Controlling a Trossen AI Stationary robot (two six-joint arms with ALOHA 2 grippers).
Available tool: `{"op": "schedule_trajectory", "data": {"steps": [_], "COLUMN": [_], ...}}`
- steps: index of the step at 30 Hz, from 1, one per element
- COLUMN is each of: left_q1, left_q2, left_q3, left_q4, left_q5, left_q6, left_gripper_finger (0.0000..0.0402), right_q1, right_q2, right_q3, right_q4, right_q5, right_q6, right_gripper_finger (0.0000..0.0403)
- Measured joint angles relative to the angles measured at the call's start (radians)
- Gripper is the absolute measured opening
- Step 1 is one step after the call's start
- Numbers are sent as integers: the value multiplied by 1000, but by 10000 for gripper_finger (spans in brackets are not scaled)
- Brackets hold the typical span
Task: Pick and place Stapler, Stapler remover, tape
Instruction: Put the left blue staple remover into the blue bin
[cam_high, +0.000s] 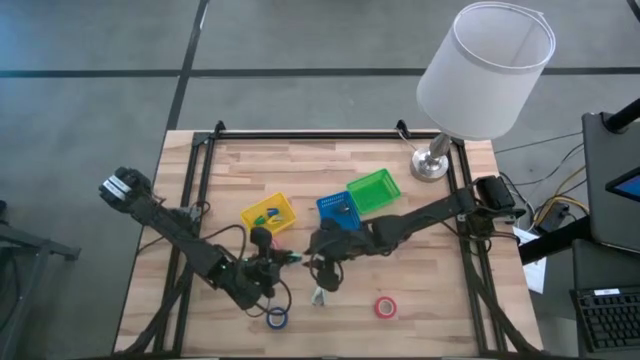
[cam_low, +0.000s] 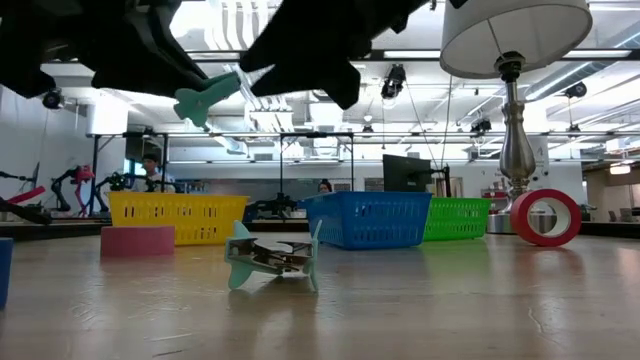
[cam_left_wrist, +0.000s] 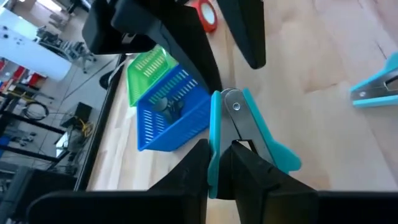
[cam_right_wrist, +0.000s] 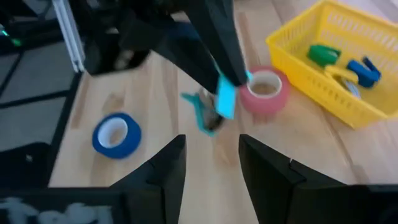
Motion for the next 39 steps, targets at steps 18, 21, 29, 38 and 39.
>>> {"op": "schedule_trajectory", "data": {"steps": [18,21,29,38,39], "left_q1": [24,23,39,48,48], "left_q2": [45,45,45,45,45], "left_q3": [0,0,-1,-1,-1], "left_q4": [65,65,67,71,71], "left_q5": [-125,-156,-181,-190,-190], "left_q6": [14,14,32,40,40], "left_gripper_finger": [55,54,57,58,58], "right_q1": [-64,-70,-71,-72,-73], "right_q2": [0,0,-1,-2,-2], "right_q3": [-4,-4,-4,-5,-5], "right_q4": [15,18,18,16,15], "right_q5": [23,25,-3,-3,-3], "right_q6": [52,53,28,-11,-11], "right_gripper_finger": [136,127,84,41,38]}}
